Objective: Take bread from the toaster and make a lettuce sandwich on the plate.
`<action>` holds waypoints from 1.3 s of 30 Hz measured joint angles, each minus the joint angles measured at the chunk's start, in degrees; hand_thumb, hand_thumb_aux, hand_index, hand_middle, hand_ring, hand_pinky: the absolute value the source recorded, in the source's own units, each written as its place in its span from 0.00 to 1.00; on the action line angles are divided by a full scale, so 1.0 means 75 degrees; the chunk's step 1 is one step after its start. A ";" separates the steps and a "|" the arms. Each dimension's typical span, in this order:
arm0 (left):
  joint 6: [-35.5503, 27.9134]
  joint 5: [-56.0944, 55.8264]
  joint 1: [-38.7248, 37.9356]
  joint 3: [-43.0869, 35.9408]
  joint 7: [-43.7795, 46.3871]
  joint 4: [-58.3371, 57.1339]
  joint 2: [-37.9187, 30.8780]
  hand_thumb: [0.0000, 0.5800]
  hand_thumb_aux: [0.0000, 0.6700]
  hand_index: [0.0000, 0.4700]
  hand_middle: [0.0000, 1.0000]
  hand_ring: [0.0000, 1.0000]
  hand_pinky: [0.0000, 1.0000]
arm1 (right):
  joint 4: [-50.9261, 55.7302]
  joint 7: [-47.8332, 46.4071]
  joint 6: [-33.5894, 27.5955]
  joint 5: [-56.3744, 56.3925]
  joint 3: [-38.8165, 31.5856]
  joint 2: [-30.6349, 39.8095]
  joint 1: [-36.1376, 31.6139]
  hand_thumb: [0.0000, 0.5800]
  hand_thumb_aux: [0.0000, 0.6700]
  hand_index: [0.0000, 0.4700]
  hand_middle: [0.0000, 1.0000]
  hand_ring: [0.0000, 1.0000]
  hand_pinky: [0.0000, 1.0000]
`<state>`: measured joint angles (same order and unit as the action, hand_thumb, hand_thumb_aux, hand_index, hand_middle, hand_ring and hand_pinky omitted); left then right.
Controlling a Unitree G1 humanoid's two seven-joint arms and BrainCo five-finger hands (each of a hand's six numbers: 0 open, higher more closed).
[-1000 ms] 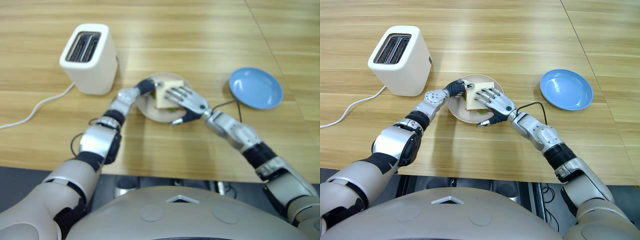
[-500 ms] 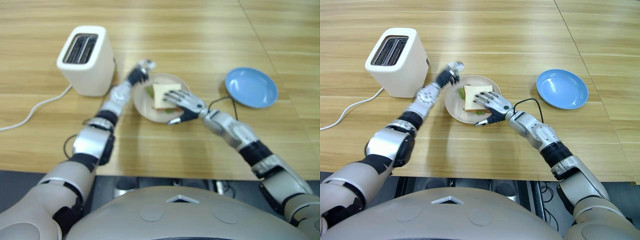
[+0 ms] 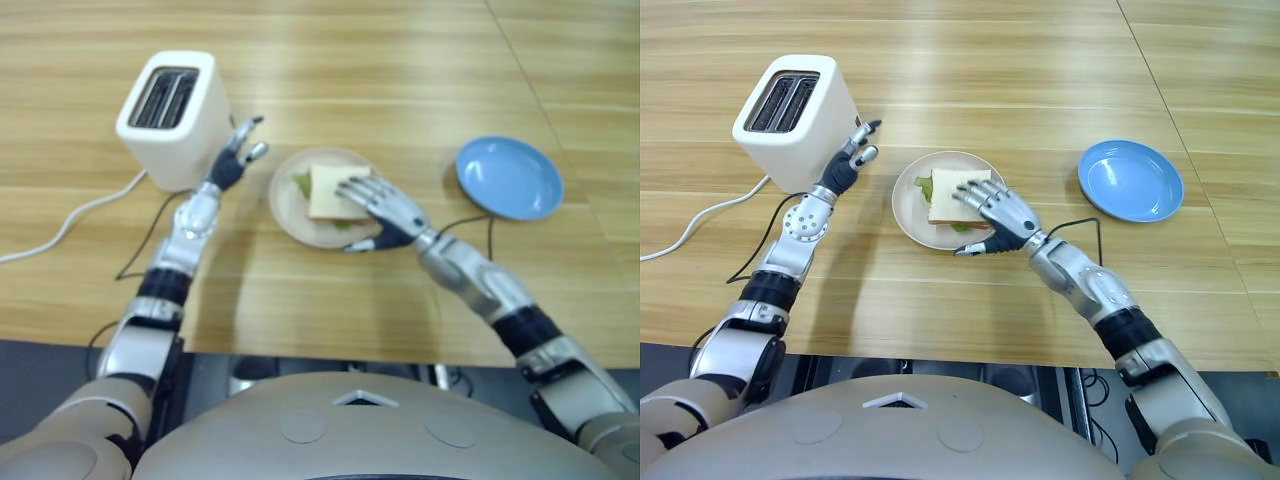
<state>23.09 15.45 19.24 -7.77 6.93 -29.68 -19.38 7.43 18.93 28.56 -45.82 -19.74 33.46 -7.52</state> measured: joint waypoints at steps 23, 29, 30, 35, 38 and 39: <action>-0.3868 0.0422 -0.2763 -0.1037 0.3272 0.4220 -0.1803 1.00 1.00 0.98 1.00 1.00 1.00 | -0.1734 -0.4295 -0.1208 0.1935 0.1203 0.1220 0.2398 1.00 1.00 0.98 1.00 1.00 1.00; -0.3727 0.0643 -0.1996 -0.1526 0.3194 0.3542 -0.1186 1.00 1.00 0.98 1.00 1.00 1.00 | -0.0248 -0.4202 -0.1242 0.0723 -0.0131 0.0221 0.0974 1.00 1.00 0.98 1.00 1.00 1.00; -0.3720 0.0678 -0.1801 -0.1610 0.3166 0.3339 -0.1053 1.00 1.00 0.98 1.00 1.00 1.00 | 0.0039 -0.4128 -0.1238 0.0585 -0.0272 0.0064 0.0674 1.00 1.00 0.98 1.00 1.00 1.00; -0.3648 0.0920 -0.0981 -0.1829 0.2829 0.2324 -0.0523 1.00 1.00 0.98 1.00 1.00 1.00 | 0.1565 -0.3559 -0.1044 0.0238 -0.0734 -0.0396 -0.0581 1.00 1.00 0.98 1.00 1.00 1.00; -0.3588 0.0938 -0.0472 -0.1827 0.2570 0.1613 -0.0228 1.00 1.00 0.98 1.00 1.00 1.00 | 0.2503 -0.3099 -0.0914 0.0117 -0.0933 -0.0602 -0.1271 1.00 1.00 0.98 1.00 1.00 1.00; -0.3570 0.0938 -0.0314 -0.1828 0.2491 0.1410 -0.0145 1.00 1.00 0.98 1.00 1.00 1.00 | 0.2734 -0.2949 -0.0907 0.0050 -0.0980 -0.0642 -0.1473 1.00 1.00 0.98 1.00 1.00 1.00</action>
<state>-3.69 22.48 16.89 -21.49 25.62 -19.11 -20.47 27.93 -3.18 21.76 -45.44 -27.09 28.64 -18.57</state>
